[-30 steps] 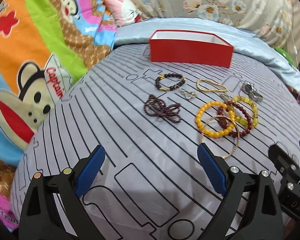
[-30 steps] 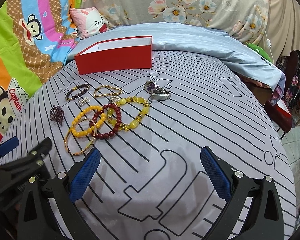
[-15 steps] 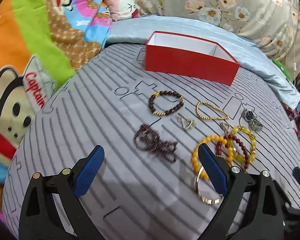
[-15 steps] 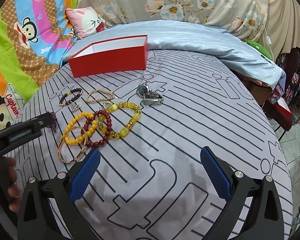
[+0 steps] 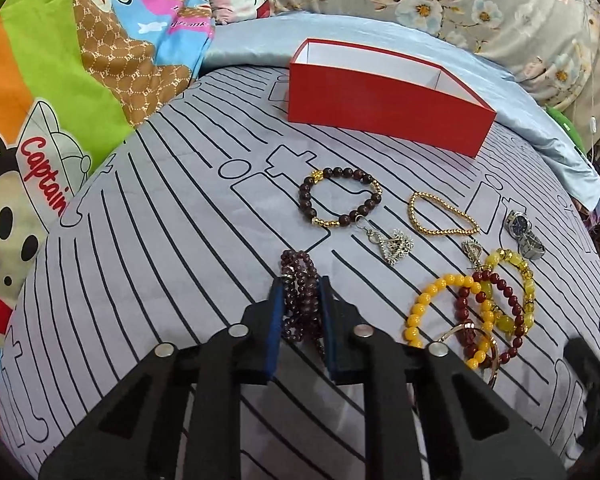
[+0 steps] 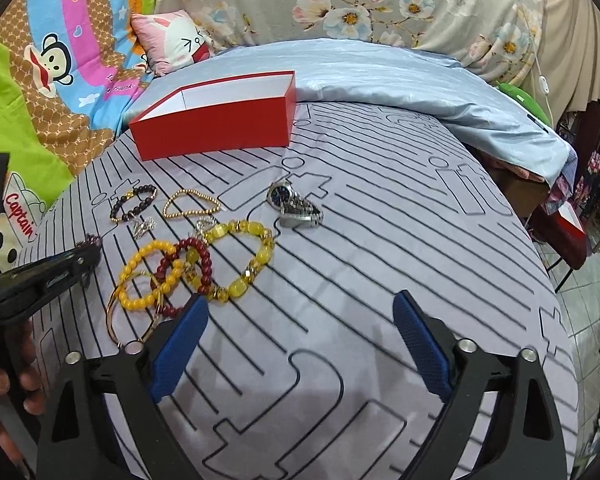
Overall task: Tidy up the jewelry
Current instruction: 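Lower the left gripper onto the dark red beaded bow bracelet and close, then grasp the silver purple-stone ring with the right gripper while the left gripper holds the bow bracelet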
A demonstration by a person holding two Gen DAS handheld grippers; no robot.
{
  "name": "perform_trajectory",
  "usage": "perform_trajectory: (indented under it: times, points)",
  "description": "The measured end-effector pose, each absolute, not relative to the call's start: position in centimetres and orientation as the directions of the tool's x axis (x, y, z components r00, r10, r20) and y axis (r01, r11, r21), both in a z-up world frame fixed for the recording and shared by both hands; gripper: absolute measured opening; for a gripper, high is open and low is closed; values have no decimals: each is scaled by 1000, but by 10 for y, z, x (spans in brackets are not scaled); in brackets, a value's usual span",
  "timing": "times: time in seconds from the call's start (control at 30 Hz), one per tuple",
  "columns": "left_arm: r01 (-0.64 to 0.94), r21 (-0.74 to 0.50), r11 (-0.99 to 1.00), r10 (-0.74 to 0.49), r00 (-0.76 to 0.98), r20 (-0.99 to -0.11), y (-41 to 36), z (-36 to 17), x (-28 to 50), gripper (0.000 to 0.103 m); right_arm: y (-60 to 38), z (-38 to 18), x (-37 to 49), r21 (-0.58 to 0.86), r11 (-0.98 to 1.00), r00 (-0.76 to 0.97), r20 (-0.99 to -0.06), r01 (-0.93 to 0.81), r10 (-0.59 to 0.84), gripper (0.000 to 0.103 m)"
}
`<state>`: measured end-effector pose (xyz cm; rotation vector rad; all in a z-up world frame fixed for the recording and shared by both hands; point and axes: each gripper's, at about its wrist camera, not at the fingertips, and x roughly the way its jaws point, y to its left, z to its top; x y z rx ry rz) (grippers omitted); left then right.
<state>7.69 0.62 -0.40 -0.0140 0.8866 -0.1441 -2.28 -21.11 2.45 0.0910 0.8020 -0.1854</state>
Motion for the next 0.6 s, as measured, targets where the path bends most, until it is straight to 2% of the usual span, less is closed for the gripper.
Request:
perform_trajectory:
  times: [0.17, 0.37, 0.6]
  points:
    - [130, -46, 990, -119, 641, -758, 5, -5, 71, 13, -223, 33, 2, 30, 981, 689, -716, 192, -112, 69]
    - [130, -52, 990, -123, 638, -760, 5, -5, 72, 13, -234, 30, 45, 32, 986, 683, -725, 165, -91, 63]
    - [129, -42, 991, -116, 637, -762, 5, -6, 73, 13, -239, 20, 81, 30, 993, 667, -743, 118, -57, 63]
